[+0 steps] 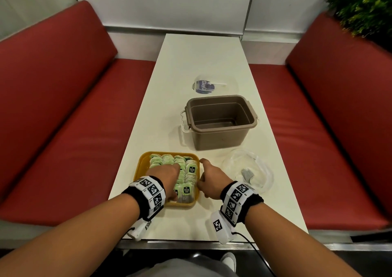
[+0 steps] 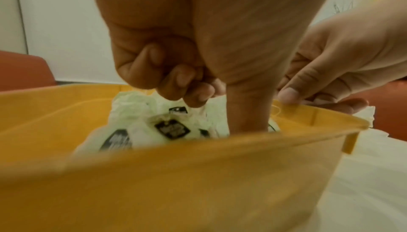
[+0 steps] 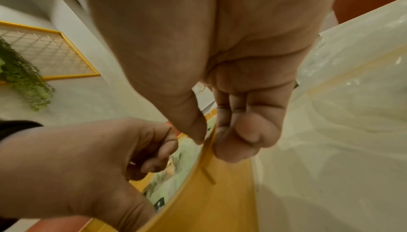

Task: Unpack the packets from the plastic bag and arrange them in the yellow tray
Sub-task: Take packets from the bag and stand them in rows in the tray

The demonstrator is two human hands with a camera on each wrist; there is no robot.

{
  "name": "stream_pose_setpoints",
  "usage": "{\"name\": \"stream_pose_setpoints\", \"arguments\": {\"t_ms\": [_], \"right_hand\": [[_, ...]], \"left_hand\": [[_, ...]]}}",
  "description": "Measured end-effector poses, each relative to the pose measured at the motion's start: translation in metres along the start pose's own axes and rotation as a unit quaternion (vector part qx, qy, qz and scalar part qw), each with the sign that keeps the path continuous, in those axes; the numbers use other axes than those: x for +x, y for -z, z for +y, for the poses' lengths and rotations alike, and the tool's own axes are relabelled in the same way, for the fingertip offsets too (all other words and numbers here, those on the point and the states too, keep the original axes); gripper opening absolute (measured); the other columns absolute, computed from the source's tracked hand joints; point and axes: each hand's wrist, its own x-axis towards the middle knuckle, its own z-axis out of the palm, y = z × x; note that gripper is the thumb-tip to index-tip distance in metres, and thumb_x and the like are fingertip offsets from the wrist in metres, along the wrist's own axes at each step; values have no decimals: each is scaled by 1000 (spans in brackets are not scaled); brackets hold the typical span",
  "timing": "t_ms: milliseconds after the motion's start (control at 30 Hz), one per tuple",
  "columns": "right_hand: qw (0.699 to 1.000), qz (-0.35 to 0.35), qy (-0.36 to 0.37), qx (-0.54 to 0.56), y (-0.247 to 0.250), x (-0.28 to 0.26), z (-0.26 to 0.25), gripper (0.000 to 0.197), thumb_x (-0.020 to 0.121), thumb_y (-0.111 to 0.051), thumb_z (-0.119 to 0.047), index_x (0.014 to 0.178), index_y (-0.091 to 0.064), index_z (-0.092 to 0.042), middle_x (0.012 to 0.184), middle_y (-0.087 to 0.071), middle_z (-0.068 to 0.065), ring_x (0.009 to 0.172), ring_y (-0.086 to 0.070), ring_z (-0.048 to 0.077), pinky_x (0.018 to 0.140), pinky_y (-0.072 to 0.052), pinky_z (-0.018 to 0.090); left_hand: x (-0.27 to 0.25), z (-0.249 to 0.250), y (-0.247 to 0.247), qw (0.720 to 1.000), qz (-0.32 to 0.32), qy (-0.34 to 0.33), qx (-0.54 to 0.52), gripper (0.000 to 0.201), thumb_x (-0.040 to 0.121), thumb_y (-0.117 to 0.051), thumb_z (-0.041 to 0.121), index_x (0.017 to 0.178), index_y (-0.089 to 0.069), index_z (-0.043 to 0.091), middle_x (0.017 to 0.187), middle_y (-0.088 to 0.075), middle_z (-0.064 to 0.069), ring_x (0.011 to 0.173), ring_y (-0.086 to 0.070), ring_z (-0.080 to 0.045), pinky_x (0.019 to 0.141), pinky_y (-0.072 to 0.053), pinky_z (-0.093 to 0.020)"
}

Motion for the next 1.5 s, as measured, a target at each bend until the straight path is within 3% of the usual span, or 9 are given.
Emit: {"name": "stream_pose_setpoints", "arguments": {"t_ms": [100, 233, 467, 633, 733, 967, 1167, 1333, 1500], "right_hand": [[1000, 12, 26, 9, 13, -2, 9, 64, 91, -58, -23, 147, -27, -17, 93, -72, 8, 61, -69, 18, 67, -59, 34], [995, 80, 56, 9, 50, -9, 33, 37, 94, -61, -25, 129, -53, -17, 80, -70, -5, 68, -59, 5, 74, -48, 24], [988, 133, -15, -81, 107, -21, 110, 28, 87, -67, -21, 115, -63, -19, 93, -71, -5, 91, -63, 18, 81, -48, 29], [994, 75, -6, -75, 117, -20, 154, 42, 78, -75, -16, 117, -62, -17, 94, -63, -9, 82, -56, 12, 71, -43, 22], [996, 49, 3, -69, 116, -14, 170, 63, 72, -81, -18, 128, -52, -17, 103, -60, -8, 88, -56, 13, 75, -44, 21], [997, 33, 37, -51, 111, -2, 193, 91, 69, -85, -25, 144, -35, -16, 121, -57, -2, 91, -52, 11, 79, -40, 20], [998, 35, 49, -6, 120, 2, 193, 61, 82, -72, -27, 137, -45, -19, 114, -63, -3, 87, -57, 12, 77, -42, 21], [989, 95, 96, 63, 131, 4, 189, 14, 89, -61, -28, 85, -56, -15, 73, -64, -1, 66, -57, 18, 65, -49, 36], [992, 69, 59, 89, 127, 9, 195, 17, 71, -53, -41, 78, -46, -27, 74, -72, 5, 70, -69, 25, 67, -57, 42]], "left_hand": [[2, 10, 15, 1000, -7, -8, 4, 62, 66, -85, 40, 112, -47, 21, 106, -61, 1, 97, -61, -24, 78, -48, -33], [21, 43, 40, 996, 62, -36, -53, 30, 81, -70, 40, 101, -54, 27, 104, -60, 5, 95, -59, -19, 83, -49, -33], [71, 136, 52, 976, 88, -142, -141, 18, 92, -60, 33, 108, -66, 27, 104, -67, 6, 100, -60, -16, 91, -47, -30], [110, 184, 33, 982, 36, -118, -143, 23, 91, -60, 19, 111, -71, 22, 109, -70, 1, 105, -63, -18, 95, -48, -29], [127, 200, 16, 991, -6, -80, -108, 20, 88, -63, 26, 105, -70, 19, 109, -68, -4, 104, -63, -25, 86, -50, -30], [142, 207, -4, 993, 32, -40, -105, 33, 89, -62, 34, 118, -65, 19, 115, -66, -6, 107, -61, -25, 88, -49, -31], [133, 201, 13, 965, 147, -77, -202, 7, 87, -65, 30, 91, -68, 25, 91, -65, 5, 86, -60, -16, 81, -49, -29], [120, 203, 25, 928, 171, -156, -292, 2, 86, -69, 32, 88, -69, 30, 81, -66, 14, 73, -60, -4, 73, -47, -21], [125, 204, 15, 965, 117, -67, -224, 12, 86, -69, 33, 94, -70, 25, 89, -68, 9, 84, -64, -13, 79, -49, -25]]}}
